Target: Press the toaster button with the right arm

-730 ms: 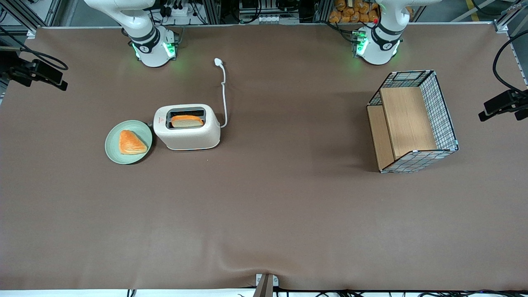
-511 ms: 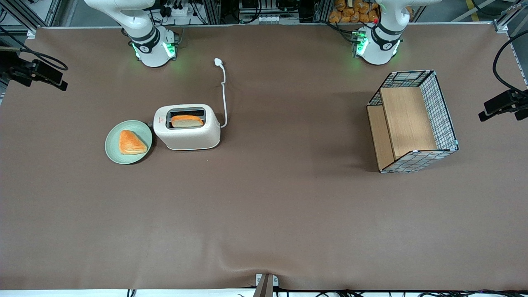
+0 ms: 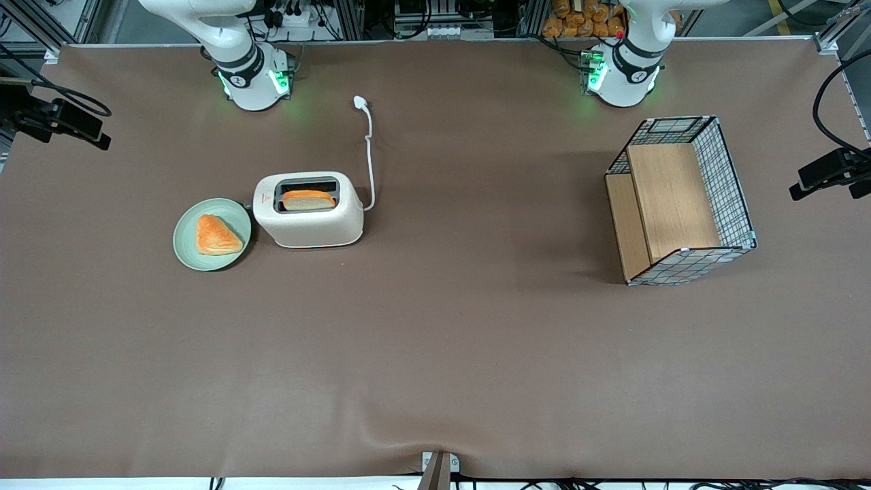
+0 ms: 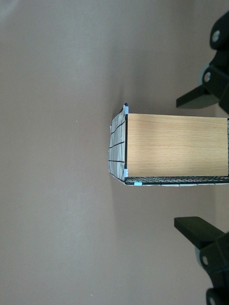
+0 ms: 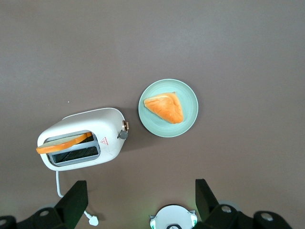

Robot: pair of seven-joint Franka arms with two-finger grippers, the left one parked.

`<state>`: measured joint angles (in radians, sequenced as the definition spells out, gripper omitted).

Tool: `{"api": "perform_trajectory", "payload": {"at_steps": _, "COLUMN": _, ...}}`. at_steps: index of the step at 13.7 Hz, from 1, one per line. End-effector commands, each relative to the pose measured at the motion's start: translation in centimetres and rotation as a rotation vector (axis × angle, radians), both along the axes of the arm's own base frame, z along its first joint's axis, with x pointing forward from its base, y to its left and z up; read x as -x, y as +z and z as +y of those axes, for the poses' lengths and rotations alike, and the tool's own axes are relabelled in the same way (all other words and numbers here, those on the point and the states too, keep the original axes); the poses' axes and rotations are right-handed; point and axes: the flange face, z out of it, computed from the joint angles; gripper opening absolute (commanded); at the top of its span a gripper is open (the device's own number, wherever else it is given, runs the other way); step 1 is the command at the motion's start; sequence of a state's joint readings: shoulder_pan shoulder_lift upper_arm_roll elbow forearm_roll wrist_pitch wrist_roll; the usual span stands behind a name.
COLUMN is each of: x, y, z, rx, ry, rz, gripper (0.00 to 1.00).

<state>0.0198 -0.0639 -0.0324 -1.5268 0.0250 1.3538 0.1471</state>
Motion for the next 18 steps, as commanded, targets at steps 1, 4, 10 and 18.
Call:
{"api": "perform_trajectory", "payload": {"at_steps": 1, "x": -0.1, "y": 0.6, "z": 0.0, "rx": 0.004, "ry": -0.005, "rz": -0.006, "gripper": 1.0}}
{"api": "perform_trajectory", "payload": {"at_steps": 4, "x": -0.1, "y": 0.2, "z": -0.2, "rx": 0.002, "ry": -0.006, "rz": 0.003, "gripper": 1.0}}
{"api": "perform_trajectory", "payload": {"at_steps": 10, "x": 0.1, "y": -3.4, "z": -1.3, "rx": -0.069, "ry": -0.041, "rz": 0.09, "gripper": 1.0}}
{"api": "perform_trajectory", "payload": {"at_steps": 18, "x": 0.5, "y": -9.9, "z": -2.5, "rx": -0.176, "ry": -0.086, "rz": 0.198, "gripper": 1.0}}
